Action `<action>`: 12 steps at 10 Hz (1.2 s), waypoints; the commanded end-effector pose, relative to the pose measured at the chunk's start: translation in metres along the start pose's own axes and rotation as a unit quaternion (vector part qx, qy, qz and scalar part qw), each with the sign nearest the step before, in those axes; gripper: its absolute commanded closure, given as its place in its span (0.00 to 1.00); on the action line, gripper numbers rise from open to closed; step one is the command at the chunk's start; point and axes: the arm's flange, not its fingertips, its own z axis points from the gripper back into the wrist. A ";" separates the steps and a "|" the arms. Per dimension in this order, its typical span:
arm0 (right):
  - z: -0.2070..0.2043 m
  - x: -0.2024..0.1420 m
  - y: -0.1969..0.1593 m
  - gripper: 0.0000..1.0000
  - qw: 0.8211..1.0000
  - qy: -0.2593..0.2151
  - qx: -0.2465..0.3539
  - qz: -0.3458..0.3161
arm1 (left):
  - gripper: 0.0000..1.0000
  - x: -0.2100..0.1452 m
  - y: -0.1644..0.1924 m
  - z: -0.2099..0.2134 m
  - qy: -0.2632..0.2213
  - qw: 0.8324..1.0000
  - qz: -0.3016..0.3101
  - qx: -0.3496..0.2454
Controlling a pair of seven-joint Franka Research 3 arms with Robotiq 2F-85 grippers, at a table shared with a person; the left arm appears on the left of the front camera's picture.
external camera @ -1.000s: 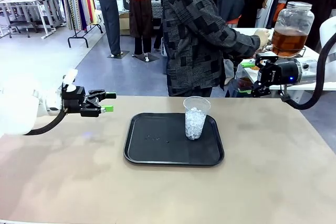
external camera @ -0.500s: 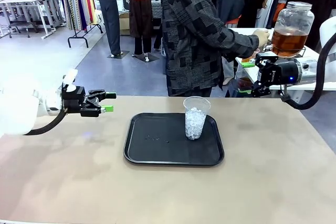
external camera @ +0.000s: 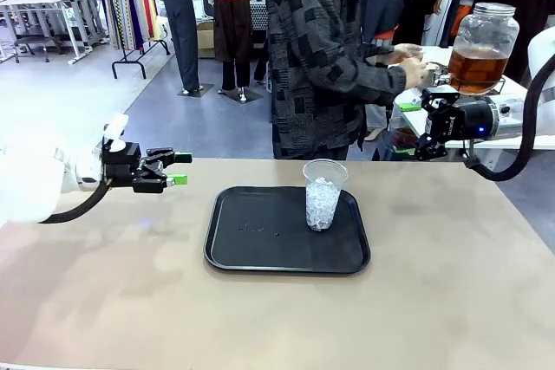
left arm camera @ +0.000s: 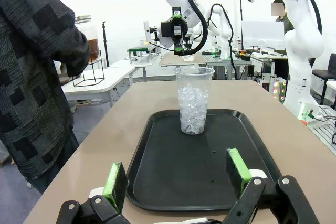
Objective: Pour the drink into the iced cup.
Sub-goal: Pick up the iced cup indicated by the human and present it to them.
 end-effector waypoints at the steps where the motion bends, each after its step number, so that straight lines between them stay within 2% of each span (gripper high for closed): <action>1: 0.000 0.000 0.001 0.00 1.000 -0.003 -0.002 0.002 | 0.00 0.001 0.000 0.000 -0.002 1.000 -0.001 -0.001; 12: 0.000 0.000 0.001 0.00 1.000 -0.003 -0.002 0.002 | 0.00 0.001 0.000 0.000 -0.002 1.000 -0.001 -0.001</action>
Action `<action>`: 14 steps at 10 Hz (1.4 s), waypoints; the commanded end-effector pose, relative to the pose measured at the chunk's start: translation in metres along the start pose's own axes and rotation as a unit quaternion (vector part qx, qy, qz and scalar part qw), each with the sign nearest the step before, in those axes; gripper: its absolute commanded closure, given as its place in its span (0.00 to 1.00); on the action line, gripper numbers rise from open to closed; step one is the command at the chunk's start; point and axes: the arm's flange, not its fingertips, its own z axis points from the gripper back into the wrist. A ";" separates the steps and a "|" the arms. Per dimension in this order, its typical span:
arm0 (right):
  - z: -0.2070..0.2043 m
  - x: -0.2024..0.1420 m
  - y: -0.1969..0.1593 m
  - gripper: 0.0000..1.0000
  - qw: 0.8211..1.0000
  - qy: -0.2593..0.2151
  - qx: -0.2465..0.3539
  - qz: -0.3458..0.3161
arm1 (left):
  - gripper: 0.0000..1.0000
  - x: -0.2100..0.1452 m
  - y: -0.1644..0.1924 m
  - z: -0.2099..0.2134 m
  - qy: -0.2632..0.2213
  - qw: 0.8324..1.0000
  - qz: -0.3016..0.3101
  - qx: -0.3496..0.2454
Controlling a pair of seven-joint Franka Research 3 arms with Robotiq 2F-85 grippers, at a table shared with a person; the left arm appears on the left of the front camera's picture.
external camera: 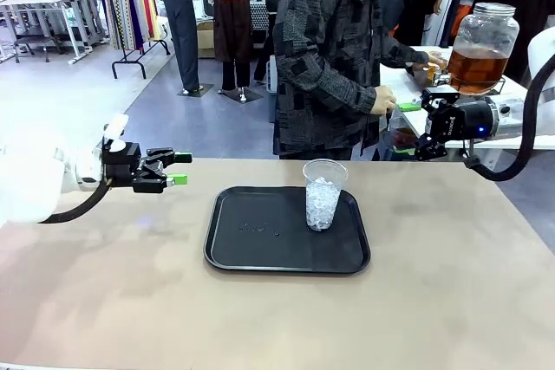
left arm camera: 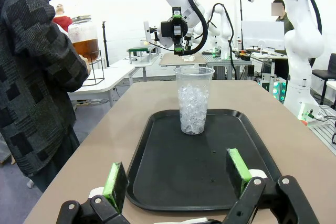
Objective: Pour the drink into the iced cup.
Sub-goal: Pick up the iced cup indicated by the human and present it to them.
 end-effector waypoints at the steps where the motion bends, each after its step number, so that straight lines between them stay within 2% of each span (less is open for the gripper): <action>1: 0.000 0.000 0.001 0.00 1.000 -0.003 -0.002 0.001 | 0.00 0.001 0.000 0.000 -0.002 1.000 -0.001 -0.001; 14: 0.000 0.000 0.001 0.00 1.000 -0.003 -0.002 0.001 | 0.00 0.001 0.000 0.000 -0.002 1.000 -0.001 -0.001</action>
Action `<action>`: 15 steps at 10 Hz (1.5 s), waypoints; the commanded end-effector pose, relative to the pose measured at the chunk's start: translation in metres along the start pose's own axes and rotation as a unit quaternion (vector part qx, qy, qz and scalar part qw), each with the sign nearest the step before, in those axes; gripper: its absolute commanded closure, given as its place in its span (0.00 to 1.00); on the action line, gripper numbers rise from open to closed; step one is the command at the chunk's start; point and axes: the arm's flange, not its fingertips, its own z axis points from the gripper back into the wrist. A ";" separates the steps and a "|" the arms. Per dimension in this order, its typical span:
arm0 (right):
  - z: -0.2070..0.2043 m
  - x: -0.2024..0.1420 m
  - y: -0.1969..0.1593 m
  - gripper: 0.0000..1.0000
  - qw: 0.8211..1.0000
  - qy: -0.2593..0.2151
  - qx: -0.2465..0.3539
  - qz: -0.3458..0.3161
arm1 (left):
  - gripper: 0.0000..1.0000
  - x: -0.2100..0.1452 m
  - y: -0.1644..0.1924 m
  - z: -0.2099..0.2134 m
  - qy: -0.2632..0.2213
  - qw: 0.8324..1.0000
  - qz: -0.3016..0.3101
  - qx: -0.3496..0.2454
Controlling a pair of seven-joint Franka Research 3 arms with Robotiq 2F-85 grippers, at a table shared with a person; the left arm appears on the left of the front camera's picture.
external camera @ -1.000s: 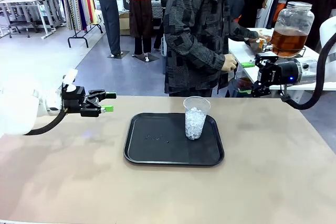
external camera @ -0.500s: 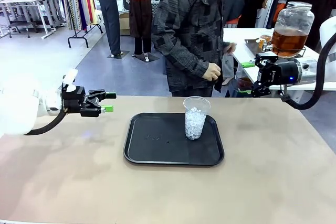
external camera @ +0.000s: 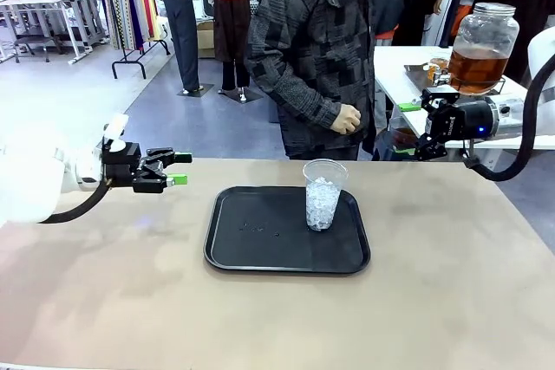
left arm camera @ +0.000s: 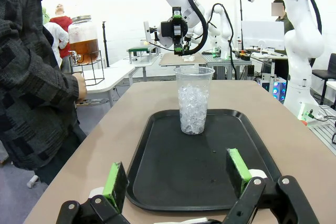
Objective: Pour the drink into the iced cup.
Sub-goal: Pick up the iced cup indicated by the human and present it to them.
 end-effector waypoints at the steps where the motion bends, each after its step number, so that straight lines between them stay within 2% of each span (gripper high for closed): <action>1: 0.000 0.000 0.001 0.00 1.000 -0.003 -0.002 0.002 | 0.00 0.001 0.000 0.000 -0.002 1.000 -0.001 -0.001; 15: 0.000 0.000 0.001 0.00 1.000 -0.003 -0.002 0.002 | 0.00 0.001 0.000 0.000 -0.002 1.000 -0.001 -0.001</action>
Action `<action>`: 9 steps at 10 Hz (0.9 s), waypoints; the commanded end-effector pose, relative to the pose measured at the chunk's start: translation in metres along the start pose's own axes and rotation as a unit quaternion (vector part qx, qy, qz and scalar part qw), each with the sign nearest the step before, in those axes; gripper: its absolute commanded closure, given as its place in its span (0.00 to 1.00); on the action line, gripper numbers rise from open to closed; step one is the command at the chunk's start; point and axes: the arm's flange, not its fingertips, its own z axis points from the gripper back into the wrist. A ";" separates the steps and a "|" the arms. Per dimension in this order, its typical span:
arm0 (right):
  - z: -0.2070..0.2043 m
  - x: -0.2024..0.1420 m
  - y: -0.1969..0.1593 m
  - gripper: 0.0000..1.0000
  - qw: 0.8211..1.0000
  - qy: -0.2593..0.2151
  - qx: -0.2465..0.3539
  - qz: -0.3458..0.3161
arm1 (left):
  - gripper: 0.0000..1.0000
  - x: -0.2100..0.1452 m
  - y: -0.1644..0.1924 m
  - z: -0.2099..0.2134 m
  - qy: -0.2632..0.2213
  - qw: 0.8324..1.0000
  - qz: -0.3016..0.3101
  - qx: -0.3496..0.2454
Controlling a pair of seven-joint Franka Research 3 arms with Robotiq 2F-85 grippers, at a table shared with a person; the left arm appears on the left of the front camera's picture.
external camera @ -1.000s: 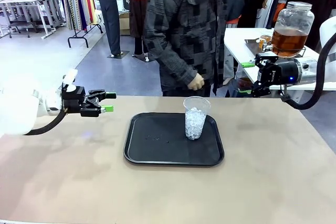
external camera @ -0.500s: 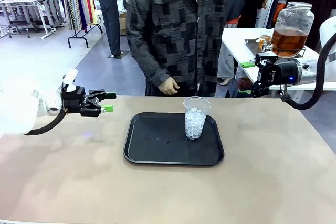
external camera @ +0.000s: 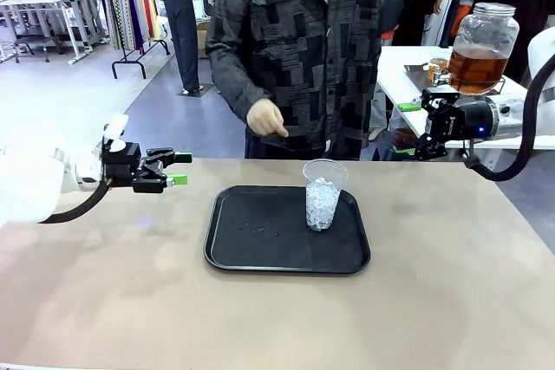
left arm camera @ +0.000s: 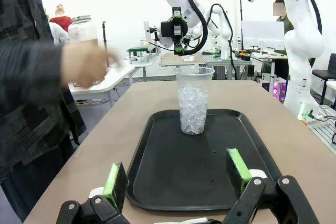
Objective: Pour the drink into the iced cup.
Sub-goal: Pick up the iced cup indicated by the human and present it to them.
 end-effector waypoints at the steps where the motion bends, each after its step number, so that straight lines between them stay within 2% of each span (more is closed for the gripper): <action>1: 0.000 0.000 0.001 0.00 1.000 -0.003 -0.002 0.002 | 0.00 0.001 0.000 0.000 -0.002 1.000 -0.001 -0.001; 9: 0.000 0.000 0.001 0.00 1.000 -0.003 -0.002 0.002 | 0.00 0.001 0.000 0.000 -0.002 1.000 -0.001 -0.001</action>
